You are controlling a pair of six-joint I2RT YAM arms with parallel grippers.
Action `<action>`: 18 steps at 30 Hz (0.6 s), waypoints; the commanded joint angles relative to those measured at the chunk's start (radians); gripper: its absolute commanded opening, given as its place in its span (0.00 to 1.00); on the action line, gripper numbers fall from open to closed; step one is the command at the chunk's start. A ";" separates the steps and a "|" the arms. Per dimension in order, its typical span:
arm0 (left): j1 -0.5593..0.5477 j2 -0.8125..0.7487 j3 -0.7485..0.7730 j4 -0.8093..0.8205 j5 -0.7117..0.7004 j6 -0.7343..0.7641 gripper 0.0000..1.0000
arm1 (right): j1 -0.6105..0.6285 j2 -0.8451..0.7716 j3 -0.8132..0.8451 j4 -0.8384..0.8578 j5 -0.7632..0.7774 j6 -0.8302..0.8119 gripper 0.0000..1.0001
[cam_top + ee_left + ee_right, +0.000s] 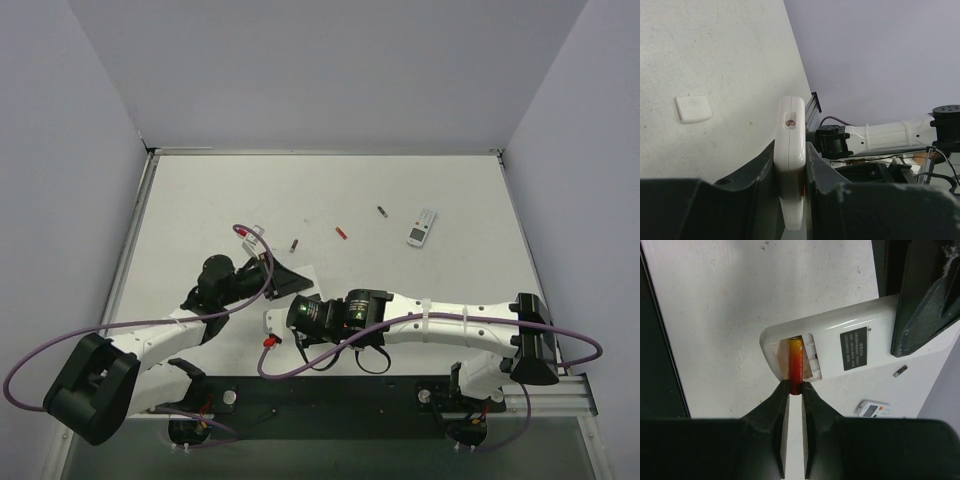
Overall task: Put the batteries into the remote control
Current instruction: Load the battery into the remote control.
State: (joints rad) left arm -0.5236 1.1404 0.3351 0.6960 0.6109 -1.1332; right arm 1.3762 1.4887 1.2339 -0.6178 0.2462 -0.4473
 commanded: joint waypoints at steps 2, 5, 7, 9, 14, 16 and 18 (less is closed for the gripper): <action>-0.024 0.019 0.016 0.102 0.047 -0.036 0.00 | 0.006 0.016 0.044 -0.031 0.015 -0.021 0.00; -0.029 0.031 0.013 0.123 0.055 -0.057 0.00 | 0.006 0.022 0.044 -0.031 0.015 -0.027 0.00; -0.029 0.042 0.010 0.152 0.062 -0.083 0.00 | 0.006 0.027 0.044 -0.034 0.021 -0.030 0.00; -0.029 0.053 0.007 0.178 0.075 -0.115 0.00 | 0.004 0.036 0.044 -0.039 0.027 -0.031 0.00; -0.029 0.081 -0.002 0.181 0.084 -0.134 0.00 | 0.006 0.045 0.044 -0.046 0.028 -0.034 0.04; -0.029 0.090 -0.021 0.210 0.082 -0.160 0.00 | 0.006 0.048 0.050 -0.049 0.028 -0.034 0.06; -0.029 0.107 -0.039 0.267 0.084 -0.198 0.00 | 0.006 0.051 0.053 -0.051 0.030 -0.036 0.09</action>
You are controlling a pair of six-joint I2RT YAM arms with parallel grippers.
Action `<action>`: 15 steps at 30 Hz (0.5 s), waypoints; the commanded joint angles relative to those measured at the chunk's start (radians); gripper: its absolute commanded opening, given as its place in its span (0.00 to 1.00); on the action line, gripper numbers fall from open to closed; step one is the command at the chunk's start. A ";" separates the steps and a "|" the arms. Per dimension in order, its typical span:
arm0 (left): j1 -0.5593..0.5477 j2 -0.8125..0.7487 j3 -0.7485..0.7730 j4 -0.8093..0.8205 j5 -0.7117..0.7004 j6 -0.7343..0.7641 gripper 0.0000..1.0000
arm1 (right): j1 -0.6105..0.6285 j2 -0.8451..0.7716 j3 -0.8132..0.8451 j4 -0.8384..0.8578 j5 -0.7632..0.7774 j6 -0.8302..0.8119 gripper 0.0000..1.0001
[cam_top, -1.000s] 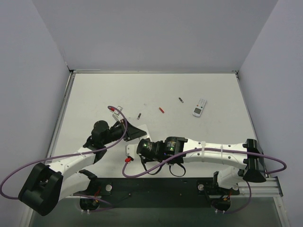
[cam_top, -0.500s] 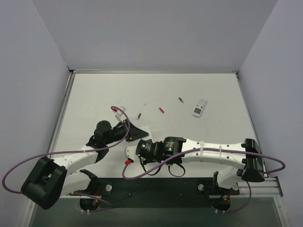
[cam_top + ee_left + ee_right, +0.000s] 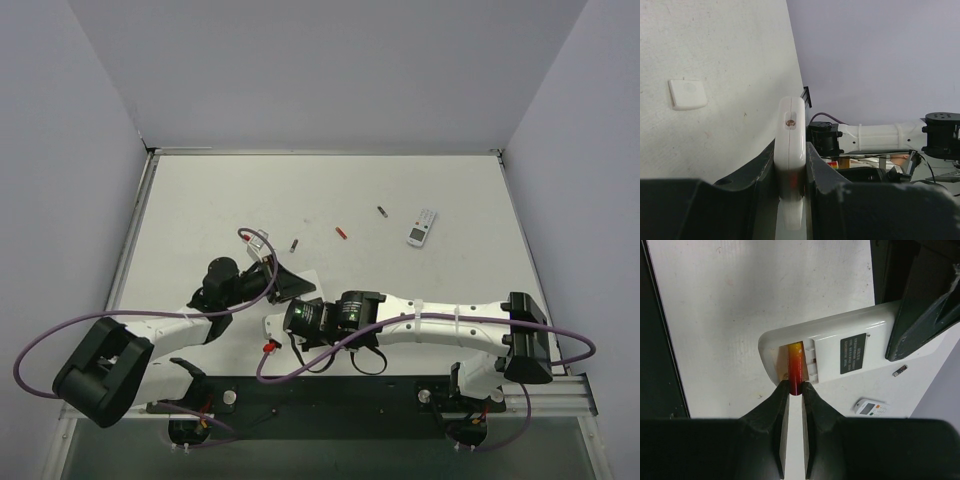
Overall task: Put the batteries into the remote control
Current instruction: Load the battery into the remote control.
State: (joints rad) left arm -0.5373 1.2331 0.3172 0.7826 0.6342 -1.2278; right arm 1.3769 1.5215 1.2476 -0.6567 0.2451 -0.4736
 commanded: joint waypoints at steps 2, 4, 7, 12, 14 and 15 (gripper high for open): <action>-0.015 0.029 -0.030 0.208 0.064 -0.124 0.00 | 0.005 0.020 0.039 -0.015 0.029 -0.011 0.09; -0.015 0.035 -0.035 0.225 0.064 -0.137 0.00 | 0.005 0.020 0.041 -0.018 0.028 -0.013 0.11; -0.016 0.039 -0.033 0.228 0.062 -0.144 0.00 | 0.004 0.020 0.046 -0.021 0.023 -0.013 0.14; -0.015 0.039 -0.032 0.222 0.056 -0.148 0.00 | 0.005 0.019 0.047 -0.029 0.023 -0.013 0.19; -0.016 0.037 -0.033 0.222 0.052 -0.151 0.00 | 0.005 0.020 0.046 -0.032 0.017 -0.013 0.22; -0.015 0.039 -0.033 0.222 0.050 -0.153 0.00 | 0.005 0.022 0.047 -0.032 0.016 -0.013 0.22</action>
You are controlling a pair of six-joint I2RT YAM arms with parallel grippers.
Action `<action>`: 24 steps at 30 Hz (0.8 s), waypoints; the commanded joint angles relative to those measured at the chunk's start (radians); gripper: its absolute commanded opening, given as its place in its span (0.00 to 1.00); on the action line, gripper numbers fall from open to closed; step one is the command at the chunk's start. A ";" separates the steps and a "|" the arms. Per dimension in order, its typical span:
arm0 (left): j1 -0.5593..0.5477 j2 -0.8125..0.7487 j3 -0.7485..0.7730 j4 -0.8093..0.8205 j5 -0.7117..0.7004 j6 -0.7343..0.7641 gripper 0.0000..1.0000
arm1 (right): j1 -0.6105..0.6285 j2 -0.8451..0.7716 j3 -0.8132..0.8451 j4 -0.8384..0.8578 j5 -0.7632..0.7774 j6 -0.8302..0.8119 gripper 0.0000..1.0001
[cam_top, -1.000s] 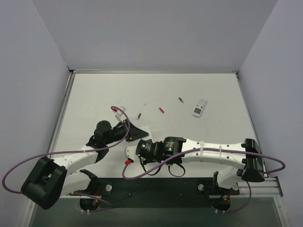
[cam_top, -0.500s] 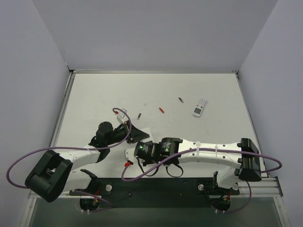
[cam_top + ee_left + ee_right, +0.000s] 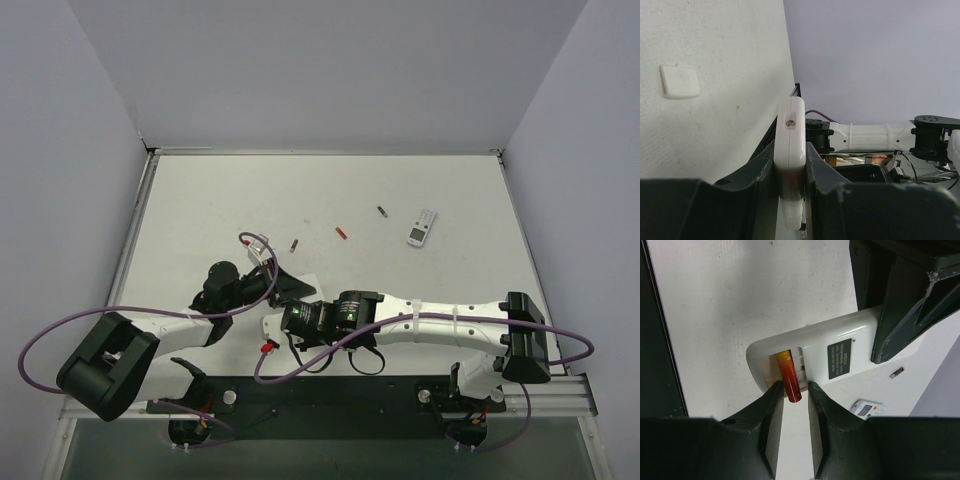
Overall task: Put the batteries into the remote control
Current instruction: Load the battery into the remote control.
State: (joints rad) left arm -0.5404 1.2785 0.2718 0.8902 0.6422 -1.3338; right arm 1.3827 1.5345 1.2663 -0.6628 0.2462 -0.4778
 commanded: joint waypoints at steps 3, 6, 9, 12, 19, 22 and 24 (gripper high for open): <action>-0.012 -0.004 0.007 0.124 0.036 -0.057 0.00 | -0.002 0.009 0.031 -0.029 0.010 -0.007 0.23; -0.012 -0.004 0.004 0.128 0.030 -0.065 0.00 | -0.001 0.010 0.034 -0.034 0.011 -0.007 0.25; -0.012 -0.001 -0.003 0.131 0.019 -0.068 0.00 | -0.002 0.007 0.036 -0.037 0.005 -0.007 0.29; -0.012 0.007 -0.012 0.138 0.011 -0.077 0.00 | -0.002 0.003 0.036 -0.038 -0.004 -0.007 0.31; -0.009 0.028 -0.026 0.180 0.004 -0.100 0.00 | -0.002 -0.005 0.042 -0.040 -0.012 -0.005 0.38; -0.006 0.035 -0.032 0.190 0.001 -0.105 0.00 | -0.001 -0.008 0.042 -0.046 -0.021 -0.005 0.39; -0.001 0.035 -0.037 0.199 0.001 -0.110 0.00 | -0.002 -0.011 0.045 -0.044 -0.025 -0.007 0.43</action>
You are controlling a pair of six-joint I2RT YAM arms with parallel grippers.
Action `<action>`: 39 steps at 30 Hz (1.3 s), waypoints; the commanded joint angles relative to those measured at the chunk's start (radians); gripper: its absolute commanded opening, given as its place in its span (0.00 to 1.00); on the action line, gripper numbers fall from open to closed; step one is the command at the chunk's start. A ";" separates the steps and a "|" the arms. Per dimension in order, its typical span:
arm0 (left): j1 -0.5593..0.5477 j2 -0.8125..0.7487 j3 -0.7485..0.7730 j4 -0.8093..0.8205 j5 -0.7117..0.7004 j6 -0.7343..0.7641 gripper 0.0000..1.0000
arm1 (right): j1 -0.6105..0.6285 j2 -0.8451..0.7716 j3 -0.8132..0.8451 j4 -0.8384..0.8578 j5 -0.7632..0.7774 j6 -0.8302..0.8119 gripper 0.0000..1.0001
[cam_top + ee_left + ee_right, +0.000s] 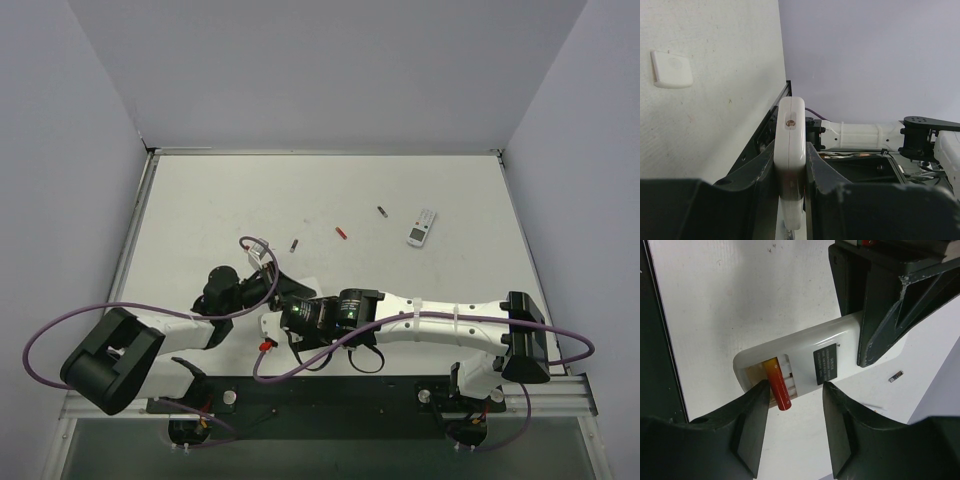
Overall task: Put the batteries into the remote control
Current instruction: Load the battery into the remote control.
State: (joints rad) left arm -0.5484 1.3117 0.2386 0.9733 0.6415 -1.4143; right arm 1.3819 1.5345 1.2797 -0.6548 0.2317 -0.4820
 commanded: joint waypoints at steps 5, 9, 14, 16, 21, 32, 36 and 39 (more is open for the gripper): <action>0.013 0.001 -0.007 0.111 -0.002 -0.028 0.00 | -0.001 -0.022 0.035 -0.054 -0.031 -0.003 0.47; 0.018 0.004 -0.010 0.110 -0.003 -0.026 0.00 | -0.001 -0.031 0.044 -0.054 -0.048 -0.006 0.52; 0.028 0.006 -0.015 0.110 -0.003 -0.022 0.00 | -0.001 -0.040 0.052 -0.057 -0.075 -0.017 0.54; 0.031 0.009 -0.016 0.111 -0.002 -0.021 0.00 | -0.001 -0.043 0.053 -0.057 -0.088 -0.018 0.54; 0.038 0.008 -0.016 0.108 0.000 -0.017 0.00 | -0.003 -0.050 0.058 -0.058 -0.098 -0.020 0.54; 0.050 0.006 -0.039 0.123 -0.025 -0.011 0.00 | -0.030 -0.129 0.079 -0.036 -0.150 0.054 0.55; 0.050 -0.014 -0.059 0.134 -0.052 -0.020 0.00 | -0.081 -0.172 0.044 0.033 -0.117 0.149 0.54; 0.048 -0.038 -0.073 0.148 -0.088 -0.029 0.00 | -0.112 -0.206 0.020 0.102 -0.054 0.273 0.53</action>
State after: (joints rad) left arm -0.5037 1.3170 0.1799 1.0195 0.6037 -1.4326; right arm 1.3094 1.3899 1.3163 -0.6296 0.1020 -0.3702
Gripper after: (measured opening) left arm 0.300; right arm 0.533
